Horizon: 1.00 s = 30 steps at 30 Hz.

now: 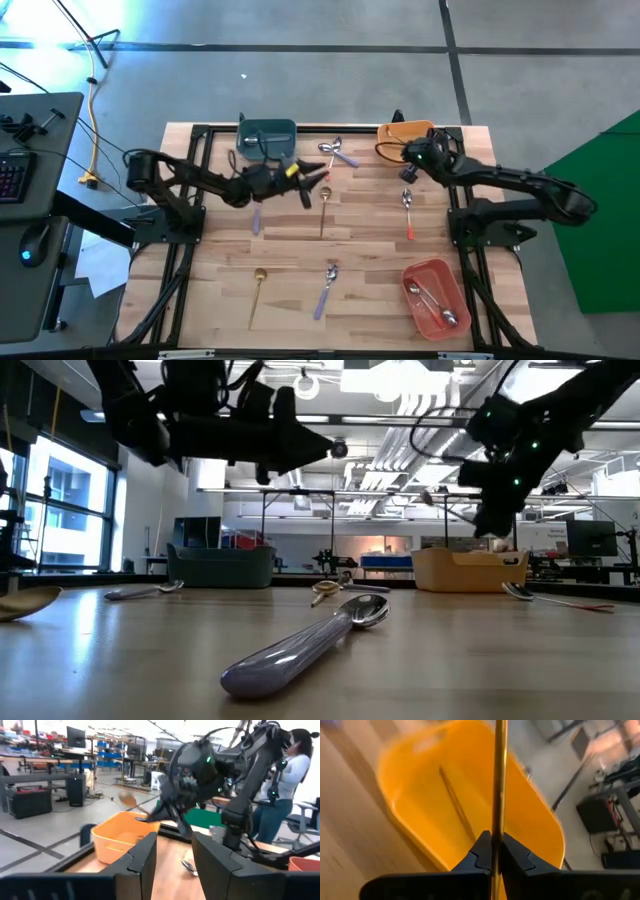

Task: Sort silverware by color (type)
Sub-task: Put the bottom right gold spoon into the yellow bin

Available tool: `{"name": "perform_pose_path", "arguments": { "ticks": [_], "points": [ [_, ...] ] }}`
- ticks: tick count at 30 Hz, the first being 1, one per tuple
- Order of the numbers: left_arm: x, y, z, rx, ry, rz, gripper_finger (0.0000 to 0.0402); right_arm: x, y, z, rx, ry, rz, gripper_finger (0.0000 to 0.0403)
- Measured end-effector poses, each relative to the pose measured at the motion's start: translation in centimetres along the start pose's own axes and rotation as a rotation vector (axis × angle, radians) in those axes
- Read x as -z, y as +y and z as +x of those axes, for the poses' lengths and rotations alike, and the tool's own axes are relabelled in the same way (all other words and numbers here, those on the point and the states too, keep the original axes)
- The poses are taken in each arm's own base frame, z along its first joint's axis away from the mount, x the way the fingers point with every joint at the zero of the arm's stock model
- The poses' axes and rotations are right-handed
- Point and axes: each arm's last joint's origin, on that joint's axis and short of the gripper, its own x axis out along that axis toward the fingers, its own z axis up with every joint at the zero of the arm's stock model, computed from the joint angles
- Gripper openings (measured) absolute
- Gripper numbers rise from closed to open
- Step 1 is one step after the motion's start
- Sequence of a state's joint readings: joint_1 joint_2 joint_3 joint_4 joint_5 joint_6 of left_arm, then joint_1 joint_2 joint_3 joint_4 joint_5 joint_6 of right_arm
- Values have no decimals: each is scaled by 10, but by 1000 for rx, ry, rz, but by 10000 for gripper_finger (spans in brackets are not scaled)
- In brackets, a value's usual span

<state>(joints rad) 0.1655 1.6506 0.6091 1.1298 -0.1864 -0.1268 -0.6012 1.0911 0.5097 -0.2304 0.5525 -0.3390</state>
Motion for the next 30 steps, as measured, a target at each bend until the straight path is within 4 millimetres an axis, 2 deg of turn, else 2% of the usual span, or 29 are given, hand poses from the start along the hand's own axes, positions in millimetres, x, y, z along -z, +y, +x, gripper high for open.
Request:
{"name": "perform_pose_path", "arguments": {
  "ticks": [3,8,13,21,27,30],
  "points": [
    [-5,19,-8,-16,15,8,104,-3,-4,10,-21,105,-34,2],
    [-8,43,-19,-42,19,12,92,-20,-8,22,-60,254,-117,2],
    [-7,56,-28,-25,31,16,82,-34,-18,30,-70,415,-218,2],
    [-3,70,-44,17,65,17,76,-59,-28,43,-153,497,-325,2],
    [-3,78,-57,29,71,17,76,-58,-30,60,-208,583,-392,2],
    [-3,80,-62,23,69,18,76,-51,-31,69,-229,632,-407,2]
  ]
}}
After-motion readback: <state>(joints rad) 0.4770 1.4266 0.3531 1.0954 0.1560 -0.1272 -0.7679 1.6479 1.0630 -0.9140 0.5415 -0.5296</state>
